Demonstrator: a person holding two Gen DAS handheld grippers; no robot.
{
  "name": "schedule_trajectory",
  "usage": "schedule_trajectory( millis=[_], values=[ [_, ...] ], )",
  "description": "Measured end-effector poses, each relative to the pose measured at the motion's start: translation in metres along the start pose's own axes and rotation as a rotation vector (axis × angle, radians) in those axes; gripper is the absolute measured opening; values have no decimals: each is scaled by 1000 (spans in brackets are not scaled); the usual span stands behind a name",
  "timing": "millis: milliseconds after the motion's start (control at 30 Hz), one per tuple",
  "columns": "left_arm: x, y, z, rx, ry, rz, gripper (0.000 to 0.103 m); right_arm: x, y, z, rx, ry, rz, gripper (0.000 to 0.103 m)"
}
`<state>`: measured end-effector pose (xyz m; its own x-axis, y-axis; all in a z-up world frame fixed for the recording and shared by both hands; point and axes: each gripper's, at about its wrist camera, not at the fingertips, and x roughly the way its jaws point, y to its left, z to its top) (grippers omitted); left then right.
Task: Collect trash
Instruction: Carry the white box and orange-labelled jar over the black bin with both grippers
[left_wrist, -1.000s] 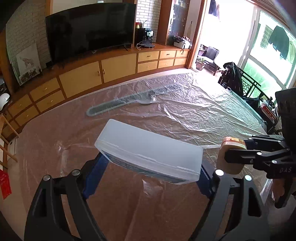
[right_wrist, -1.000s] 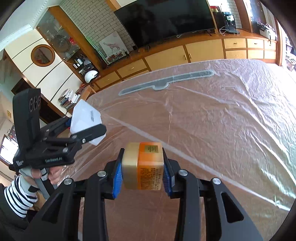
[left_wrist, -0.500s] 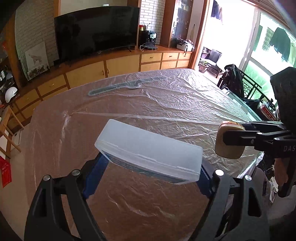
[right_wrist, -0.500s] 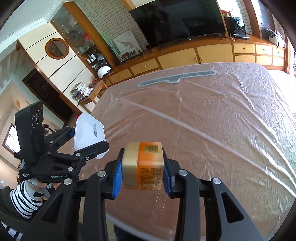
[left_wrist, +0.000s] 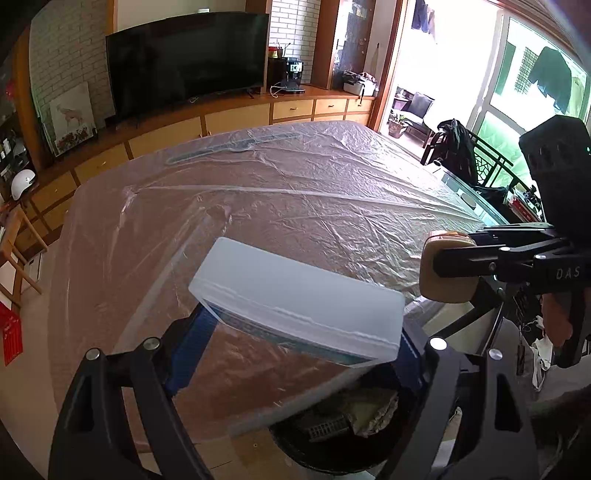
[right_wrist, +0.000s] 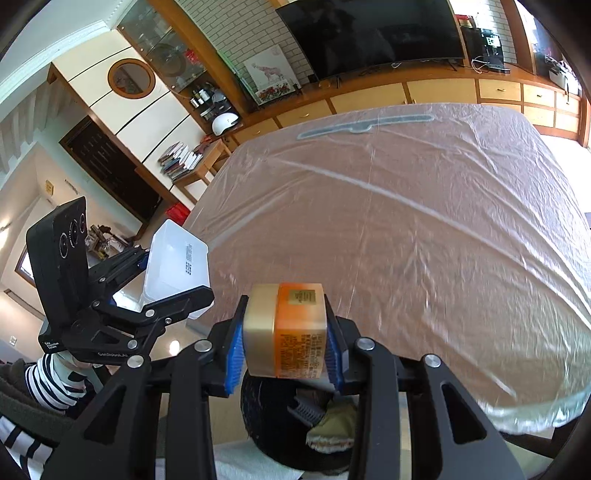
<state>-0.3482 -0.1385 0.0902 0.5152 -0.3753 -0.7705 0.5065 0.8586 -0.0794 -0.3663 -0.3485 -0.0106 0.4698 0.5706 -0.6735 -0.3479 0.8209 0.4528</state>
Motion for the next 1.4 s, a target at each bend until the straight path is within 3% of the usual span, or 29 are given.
schedule_trajectory(
  millis=[400, 800, 1400],
  values=[
    [-17, -34, -50, 47, 75, -20, 85, -16, 5, -55, -6, 95, 25, 35],
    [-2, -61, -86, 85, 169, -56, 85, -9, 10, -96, -65, 178, -17, 35],
    [43, -60, -111, 69, 269, -27, 85, 32, 6, -110, -72, 223, -119, 35]
  ],
)
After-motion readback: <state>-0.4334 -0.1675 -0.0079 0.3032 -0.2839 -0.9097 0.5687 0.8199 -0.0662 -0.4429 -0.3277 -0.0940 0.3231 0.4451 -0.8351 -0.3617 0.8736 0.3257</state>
